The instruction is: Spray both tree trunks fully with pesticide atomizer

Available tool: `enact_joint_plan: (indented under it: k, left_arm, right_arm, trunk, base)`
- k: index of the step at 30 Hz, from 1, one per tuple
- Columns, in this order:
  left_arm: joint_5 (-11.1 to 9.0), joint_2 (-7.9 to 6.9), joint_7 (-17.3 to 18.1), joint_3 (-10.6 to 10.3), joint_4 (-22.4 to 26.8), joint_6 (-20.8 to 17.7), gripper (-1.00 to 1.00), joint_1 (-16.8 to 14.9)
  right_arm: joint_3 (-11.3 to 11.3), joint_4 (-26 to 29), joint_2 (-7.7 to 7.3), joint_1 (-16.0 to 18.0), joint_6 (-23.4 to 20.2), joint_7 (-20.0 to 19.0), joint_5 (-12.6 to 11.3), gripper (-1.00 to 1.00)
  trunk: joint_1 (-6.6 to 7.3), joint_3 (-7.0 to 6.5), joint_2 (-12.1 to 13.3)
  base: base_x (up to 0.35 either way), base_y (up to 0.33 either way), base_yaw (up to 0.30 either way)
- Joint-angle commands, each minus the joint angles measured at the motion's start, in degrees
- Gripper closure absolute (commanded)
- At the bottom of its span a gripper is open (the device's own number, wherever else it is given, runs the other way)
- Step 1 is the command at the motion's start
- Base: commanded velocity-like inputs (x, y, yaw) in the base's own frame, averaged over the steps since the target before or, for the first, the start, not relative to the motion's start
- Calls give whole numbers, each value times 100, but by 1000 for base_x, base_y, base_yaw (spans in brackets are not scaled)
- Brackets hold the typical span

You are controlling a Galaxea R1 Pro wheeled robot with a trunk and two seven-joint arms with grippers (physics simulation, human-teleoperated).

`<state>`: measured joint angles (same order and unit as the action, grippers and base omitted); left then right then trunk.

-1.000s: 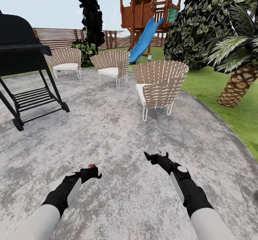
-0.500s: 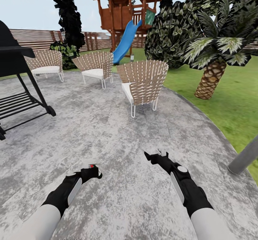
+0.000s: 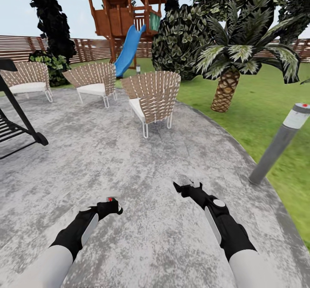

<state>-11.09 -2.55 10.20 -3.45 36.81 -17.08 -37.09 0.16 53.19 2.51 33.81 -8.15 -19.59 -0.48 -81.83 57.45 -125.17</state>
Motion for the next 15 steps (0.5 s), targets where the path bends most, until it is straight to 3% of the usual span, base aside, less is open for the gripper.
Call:
enact_joint_plan:
  k: [1, 10, 15]
  left_arm:
    - [-60, -8, -9, -24, 11, -33, 100, 0]
    - [-60, -8, -9, -24, 11, -37, 100, 0]
    - [-60, -8, -9, -24, 11, -41, 100, 0]
  right_arm:
    - [-7, 8, 4, 3, -38, -19, -5, -100]
    - [-7, 26, 4, 3, -38, -19, -5, -100]
    - [-7, 20, 4, 3, -38, -19, -5, -100]
  trunk:
    - [4, 5, -2]
    - [4, 5, -2]
    - [4, 5, -2]
  base:
    - [-270, 194, -300]
    - [-270, 215, -298]
    - [-205, 213, -139]
